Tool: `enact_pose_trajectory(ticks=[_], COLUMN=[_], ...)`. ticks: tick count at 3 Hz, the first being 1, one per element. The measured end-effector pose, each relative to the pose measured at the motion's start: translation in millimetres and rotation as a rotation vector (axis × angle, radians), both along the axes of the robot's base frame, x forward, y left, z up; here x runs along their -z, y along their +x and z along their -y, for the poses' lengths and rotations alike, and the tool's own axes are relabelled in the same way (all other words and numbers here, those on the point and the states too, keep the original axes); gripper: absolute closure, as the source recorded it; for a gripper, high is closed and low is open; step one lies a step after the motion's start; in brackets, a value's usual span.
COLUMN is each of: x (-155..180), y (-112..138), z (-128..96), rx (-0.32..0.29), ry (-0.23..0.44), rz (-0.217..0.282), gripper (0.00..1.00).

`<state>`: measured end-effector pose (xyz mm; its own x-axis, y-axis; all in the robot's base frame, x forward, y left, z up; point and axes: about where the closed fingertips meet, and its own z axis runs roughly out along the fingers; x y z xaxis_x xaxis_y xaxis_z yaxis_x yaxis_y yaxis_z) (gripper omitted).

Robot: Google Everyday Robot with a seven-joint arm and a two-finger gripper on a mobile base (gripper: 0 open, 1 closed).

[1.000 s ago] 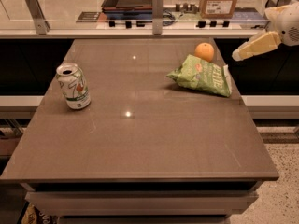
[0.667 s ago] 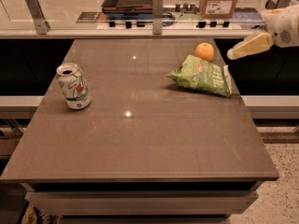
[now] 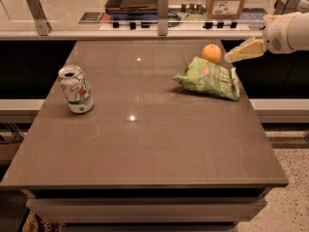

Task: Move orange near 7up can

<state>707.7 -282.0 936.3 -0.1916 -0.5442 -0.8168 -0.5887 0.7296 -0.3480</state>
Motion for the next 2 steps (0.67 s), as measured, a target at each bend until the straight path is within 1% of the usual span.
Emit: enact_pose_trajectory(ticks=[1, 2], x=[11.5, 27.4], y=[15.6, 47.8], z=[0.3, -19.5], rx=[0.032, 0.027], ry=[-0.014, -0.053], rz=[0.010, 0.011], gripper=[0.00, 0.00])
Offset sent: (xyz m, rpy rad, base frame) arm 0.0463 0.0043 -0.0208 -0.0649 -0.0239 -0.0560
